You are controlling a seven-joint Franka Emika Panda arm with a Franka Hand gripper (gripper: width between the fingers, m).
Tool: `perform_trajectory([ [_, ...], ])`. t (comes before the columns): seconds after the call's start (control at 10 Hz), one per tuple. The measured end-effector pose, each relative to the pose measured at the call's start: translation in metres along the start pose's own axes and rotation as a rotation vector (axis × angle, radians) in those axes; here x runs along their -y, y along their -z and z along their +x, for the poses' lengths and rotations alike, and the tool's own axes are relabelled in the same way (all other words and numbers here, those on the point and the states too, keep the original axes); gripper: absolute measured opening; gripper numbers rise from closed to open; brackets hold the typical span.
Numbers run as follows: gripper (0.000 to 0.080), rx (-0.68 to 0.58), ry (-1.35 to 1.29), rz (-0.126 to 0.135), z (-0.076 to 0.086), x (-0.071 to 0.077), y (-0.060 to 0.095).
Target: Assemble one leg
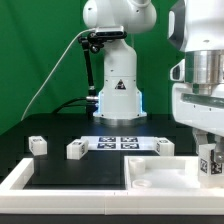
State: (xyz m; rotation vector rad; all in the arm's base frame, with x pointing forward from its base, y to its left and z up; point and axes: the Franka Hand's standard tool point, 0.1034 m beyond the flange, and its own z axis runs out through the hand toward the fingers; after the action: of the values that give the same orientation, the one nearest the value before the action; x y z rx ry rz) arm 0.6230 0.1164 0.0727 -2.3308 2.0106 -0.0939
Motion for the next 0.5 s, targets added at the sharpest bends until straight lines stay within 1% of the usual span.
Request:
perform_trajectory([
  [0.1,0.0292,0.005,-0.129,0.001,-0.0003,-0.0003,0.0000],
  [0.2,0.0292,0.005,-0.172,0.001,-0.0007,-0.0004,0.0001],
  [0.3,0.0292,0.011,-0.293,-0.001,-0.0016,-0.0006,0.0003],
  [0.5,0.0292,0.012,-0.462,-0.013,-0.0019,-0.0015,0.0007],
])
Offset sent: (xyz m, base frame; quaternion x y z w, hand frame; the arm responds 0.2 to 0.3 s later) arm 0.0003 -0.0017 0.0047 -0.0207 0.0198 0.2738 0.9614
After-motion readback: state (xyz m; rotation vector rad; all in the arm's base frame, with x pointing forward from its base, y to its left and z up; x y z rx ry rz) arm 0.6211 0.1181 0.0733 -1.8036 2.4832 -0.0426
